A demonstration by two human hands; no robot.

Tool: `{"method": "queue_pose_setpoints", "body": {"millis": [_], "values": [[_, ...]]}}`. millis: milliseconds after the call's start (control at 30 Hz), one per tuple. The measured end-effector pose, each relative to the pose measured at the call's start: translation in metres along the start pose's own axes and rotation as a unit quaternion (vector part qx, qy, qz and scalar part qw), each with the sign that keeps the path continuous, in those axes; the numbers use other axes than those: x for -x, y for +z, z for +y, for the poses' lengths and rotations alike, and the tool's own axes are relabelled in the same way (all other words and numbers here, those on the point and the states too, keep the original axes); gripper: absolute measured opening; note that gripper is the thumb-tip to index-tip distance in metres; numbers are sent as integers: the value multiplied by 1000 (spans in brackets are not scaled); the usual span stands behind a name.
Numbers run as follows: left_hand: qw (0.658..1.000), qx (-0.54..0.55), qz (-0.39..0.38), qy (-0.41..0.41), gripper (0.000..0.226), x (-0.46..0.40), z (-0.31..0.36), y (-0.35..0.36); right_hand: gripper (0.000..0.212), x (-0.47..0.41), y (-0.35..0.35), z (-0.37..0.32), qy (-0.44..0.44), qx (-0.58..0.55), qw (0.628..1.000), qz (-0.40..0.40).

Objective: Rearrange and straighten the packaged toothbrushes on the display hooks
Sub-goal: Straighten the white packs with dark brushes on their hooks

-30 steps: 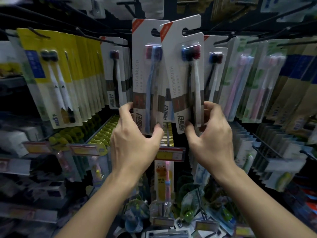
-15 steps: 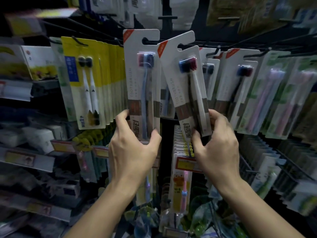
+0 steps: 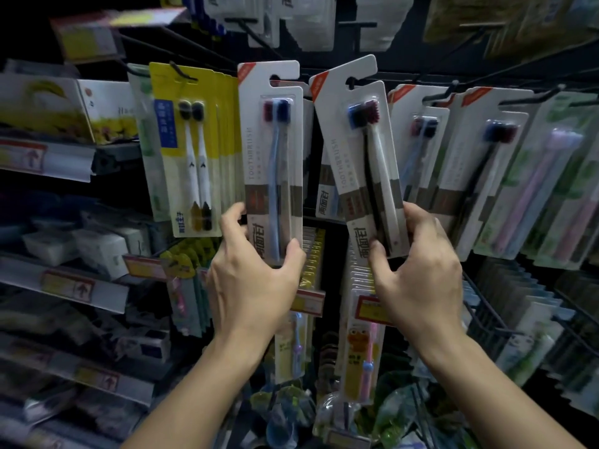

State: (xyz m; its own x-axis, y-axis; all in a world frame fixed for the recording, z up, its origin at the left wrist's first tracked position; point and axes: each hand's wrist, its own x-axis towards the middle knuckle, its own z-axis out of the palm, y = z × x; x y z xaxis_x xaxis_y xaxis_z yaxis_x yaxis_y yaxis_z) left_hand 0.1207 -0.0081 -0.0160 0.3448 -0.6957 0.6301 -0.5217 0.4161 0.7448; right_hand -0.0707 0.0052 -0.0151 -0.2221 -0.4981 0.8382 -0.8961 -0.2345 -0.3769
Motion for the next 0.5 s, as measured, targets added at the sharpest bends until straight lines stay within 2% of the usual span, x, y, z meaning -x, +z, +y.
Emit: {"method": "queue_pose_setpoints", "body": {"millis": [500], "values": [[1000,-21,17,-9,82,-2,-2,-11,55,0,2,-11,30,4,999,-18]]}}
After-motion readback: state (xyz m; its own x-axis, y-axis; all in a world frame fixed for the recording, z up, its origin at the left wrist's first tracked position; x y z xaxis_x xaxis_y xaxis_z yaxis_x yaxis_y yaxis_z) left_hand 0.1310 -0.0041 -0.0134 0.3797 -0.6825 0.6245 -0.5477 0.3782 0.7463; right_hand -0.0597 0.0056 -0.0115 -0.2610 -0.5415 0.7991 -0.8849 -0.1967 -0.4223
